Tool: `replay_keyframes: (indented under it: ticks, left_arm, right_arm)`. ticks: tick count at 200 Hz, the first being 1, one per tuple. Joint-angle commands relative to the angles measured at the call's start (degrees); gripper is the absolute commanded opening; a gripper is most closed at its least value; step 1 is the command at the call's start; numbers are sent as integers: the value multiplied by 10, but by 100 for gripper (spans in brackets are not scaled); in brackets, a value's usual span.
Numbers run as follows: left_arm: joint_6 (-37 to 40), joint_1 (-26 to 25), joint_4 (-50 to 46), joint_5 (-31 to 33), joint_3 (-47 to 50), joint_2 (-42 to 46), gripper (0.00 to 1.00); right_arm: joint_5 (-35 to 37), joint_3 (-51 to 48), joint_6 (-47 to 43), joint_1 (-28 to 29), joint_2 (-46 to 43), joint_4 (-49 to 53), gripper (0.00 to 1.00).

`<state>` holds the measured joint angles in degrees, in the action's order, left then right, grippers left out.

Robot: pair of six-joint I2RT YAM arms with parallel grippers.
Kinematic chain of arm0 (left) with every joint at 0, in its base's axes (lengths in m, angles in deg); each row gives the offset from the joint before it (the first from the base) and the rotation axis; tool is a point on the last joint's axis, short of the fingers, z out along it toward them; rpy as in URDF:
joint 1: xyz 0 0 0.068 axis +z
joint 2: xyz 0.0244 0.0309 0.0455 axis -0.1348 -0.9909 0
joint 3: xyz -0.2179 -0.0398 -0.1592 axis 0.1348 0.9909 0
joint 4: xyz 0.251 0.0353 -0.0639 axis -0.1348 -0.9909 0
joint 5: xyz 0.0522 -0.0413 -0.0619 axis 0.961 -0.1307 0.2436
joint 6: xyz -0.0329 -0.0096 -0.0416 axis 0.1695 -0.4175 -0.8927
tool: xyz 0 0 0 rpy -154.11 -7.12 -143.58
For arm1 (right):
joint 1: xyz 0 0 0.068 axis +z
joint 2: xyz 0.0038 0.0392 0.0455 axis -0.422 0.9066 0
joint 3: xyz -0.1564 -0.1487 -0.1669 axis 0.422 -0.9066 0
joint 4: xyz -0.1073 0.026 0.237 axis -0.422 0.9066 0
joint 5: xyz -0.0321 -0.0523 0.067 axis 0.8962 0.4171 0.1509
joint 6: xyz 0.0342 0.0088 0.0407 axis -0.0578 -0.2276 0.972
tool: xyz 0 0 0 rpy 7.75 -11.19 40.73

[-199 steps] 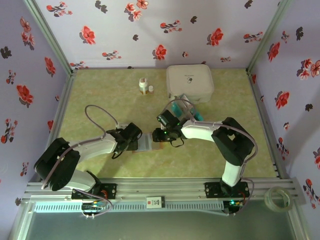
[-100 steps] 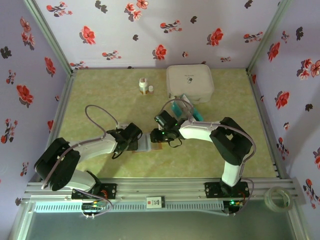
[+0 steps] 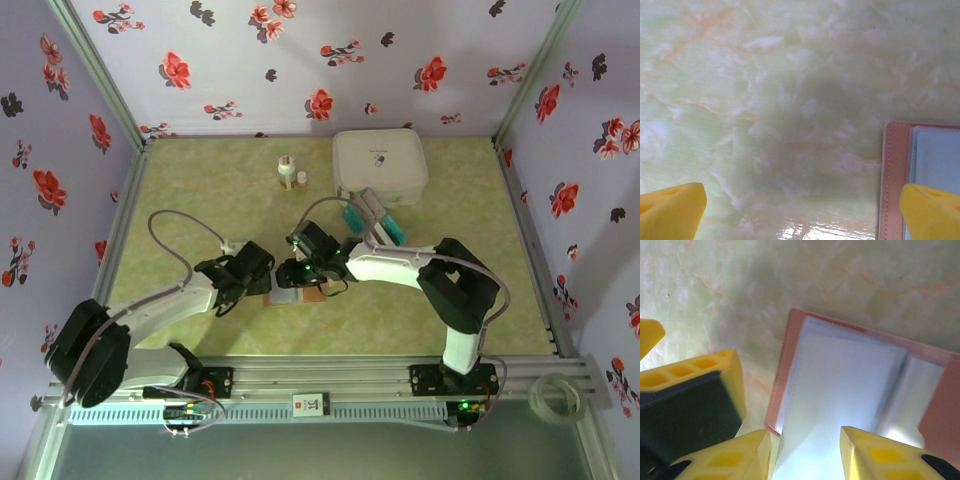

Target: Put the credit cards into the card holder

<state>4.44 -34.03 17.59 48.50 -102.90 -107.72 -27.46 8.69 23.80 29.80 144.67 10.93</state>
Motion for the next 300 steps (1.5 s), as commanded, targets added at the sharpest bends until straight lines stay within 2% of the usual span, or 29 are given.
replay_keyframes:
  ticks: [1,38,66,111,137,189,215,256,300]
  left_arm:
    - [-3,13,-44,16,1,34,100]
    - [-1,31,-62,17,11,84,100]
    - [3,35,-70,17,12,95,100]
    - [6,34,-51,6,19,88,100]
    - [11,34,-34,-6,19,77,100]
    - [32,33,-6,-33,11,48,100]
    - [36,31,0,-40,7,34,100]
    - [34,25,3,-41,5,25,100]
    - [30,18,9,-42,4,12,100]
  right_arm:
    - [-13,31,14,7,39,-14,40]
    - [-15,66,22,13,91,-22,40]
    - [-21,69,25,12,91,-24,40]
    - [-11,69,6,2,23,0,41]
    - [11,65,-25,-20,-39,51,42]
    - [107,24,-135,-105,-162,214,44]
    - [201,7,-199,-150,-197,285,44]
    - [305,15,-270,-176,-181,343,42]
    - [356,35,-301,-176,-134,360,39]
